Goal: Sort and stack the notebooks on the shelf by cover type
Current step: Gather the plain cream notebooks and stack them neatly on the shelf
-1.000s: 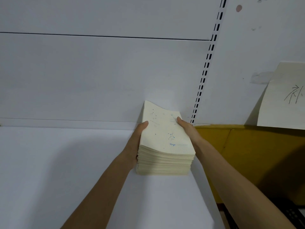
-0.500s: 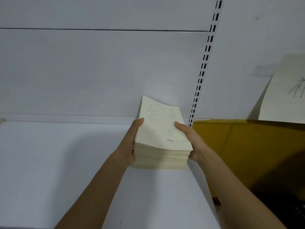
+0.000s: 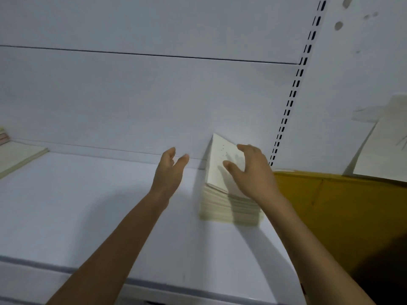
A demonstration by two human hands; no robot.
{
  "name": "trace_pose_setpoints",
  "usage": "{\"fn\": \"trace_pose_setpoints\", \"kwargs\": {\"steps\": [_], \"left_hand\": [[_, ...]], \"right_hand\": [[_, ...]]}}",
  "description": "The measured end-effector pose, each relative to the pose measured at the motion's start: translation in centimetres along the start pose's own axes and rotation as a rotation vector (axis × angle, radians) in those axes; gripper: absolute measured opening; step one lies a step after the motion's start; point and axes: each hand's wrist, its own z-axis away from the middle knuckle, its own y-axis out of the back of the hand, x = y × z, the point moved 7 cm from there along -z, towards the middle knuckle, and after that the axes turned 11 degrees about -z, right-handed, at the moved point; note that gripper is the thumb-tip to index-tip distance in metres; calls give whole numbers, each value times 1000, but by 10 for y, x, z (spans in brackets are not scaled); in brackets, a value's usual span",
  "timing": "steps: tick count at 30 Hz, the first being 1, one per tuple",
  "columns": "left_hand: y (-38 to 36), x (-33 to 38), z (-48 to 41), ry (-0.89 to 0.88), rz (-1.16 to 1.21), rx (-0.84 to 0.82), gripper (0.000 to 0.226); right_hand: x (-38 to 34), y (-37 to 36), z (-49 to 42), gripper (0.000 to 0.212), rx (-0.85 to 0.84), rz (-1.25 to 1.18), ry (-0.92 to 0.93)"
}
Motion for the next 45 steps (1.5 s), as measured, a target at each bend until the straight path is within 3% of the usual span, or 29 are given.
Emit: {"fn": "trace_pose_setpoints", "kwargs": {"steps": [7, 14, 21, 28, 36, 45], "left_hand": [[127, -17, 49, -265, -580, 139, 71], [292, -67, 123, -234, -1052, 265, 72], [438, -136, 193, -133, -1162, 331, 71], [487, -172, 204, -126, -1351, 338, 67], [518, -211, 128, -235, -1356, 232, 66], [582, -247, 21, -172, -1279, 141, 64]], "right_hand": [[-112, -94, 40, 62, -82, 83, 262], [-208, -236, 108, 65, -310, 77, 341], [-297, -356, 188, 66, -492, 31, 488], [-332, -425, 206, 71, -553, 78, 530], [-359, -499, 134, 71, -519, 70, 471], [-411, -614, -8, 78, -504, 178, 449]]}}
